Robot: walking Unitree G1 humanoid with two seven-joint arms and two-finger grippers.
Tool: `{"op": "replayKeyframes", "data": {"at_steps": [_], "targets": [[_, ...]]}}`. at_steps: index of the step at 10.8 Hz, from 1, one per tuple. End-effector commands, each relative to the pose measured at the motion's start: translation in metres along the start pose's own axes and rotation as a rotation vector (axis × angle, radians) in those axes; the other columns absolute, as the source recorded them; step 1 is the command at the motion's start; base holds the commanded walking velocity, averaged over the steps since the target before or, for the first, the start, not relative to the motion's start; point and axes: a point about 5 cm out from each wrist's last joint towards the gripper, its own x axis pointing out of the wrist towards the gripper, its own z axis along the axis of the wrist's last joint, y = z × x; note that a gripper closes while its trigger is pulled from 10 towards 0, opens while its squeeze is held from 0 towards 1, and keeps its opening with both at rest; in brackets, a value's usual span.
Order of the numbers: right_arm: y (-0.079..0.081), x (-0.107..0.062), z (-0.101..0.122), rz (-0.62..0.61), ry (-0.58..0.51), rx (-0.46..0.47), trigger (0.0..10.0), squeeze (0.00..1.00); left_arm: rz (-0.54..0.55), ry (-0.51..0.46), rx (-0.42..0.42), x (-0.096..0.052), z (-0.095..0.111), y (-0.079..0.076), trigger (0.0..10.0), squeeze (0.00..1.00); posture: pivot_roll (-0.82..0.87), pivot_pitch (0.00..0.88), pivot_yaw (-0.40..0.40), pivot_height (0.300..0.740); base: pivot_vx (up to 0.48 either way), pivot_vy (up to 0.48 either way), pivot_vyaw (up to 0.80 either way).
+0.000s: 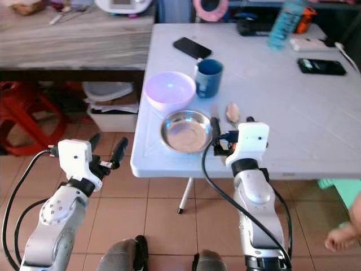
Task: Setting the table
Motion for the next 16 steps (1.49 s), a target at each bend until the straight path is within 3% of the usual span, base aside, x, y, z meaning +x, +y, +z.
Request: {"op": "replayKeyframes", "data": {"at_steps": [1, 2, 7, 11, 16], "targets": [[0.001, 0.002, -0.003, 0.016, 0.026, 0.020, 10.0, 1.00, -0.004, 0.001, 0.009, -0.002, 0.002, 0.001, 10.0, 0.00, -0.05, 0.134, 0.023, 0.740, 0.000, 0.000, 0.00], [0.005, 0.007, -0.002, 0.057, 0.032, 0.048, 10.0, 0.00, -0.004, 0.003, 0.012, -0.003, 0.002, 0.001, 10.0, 0.00, -0.05, 0.135, 0.025, 0.740, 0.000, 0.000, 0.00], [0.026, 0.015, -0.001, 0.176, 0.076, 0.176, 10.0, 0.00, -0.017, 0.010, 0.022, -0.006, 0.002, 0.000, 10.0, 0.00, -0.04, 0.145, 0.031, 0.740, 0.000, 0.000, 0.00], [0.045, 0.013, -0.009, 0.286, 0.177, 0.308, 10.0, 0.00, -0.018, 0.017, 0.029, -0.007, 0.002, 0.002, 10.0, 0.00, -0.03, 0.142, 0.035, 0.740, 0.000, 0.000, 0.00], [0.036, 0.014, -0.014, 0.200, 0.224, 0.374, 10.0, 0.00, -0.011, 0.015, 0.035, -0.009, 0.004, 0.004, 10.0, 0.00, -0.02, 0.156, 0.036, 0.740, 0.000, 0.000, 0.00]]}}
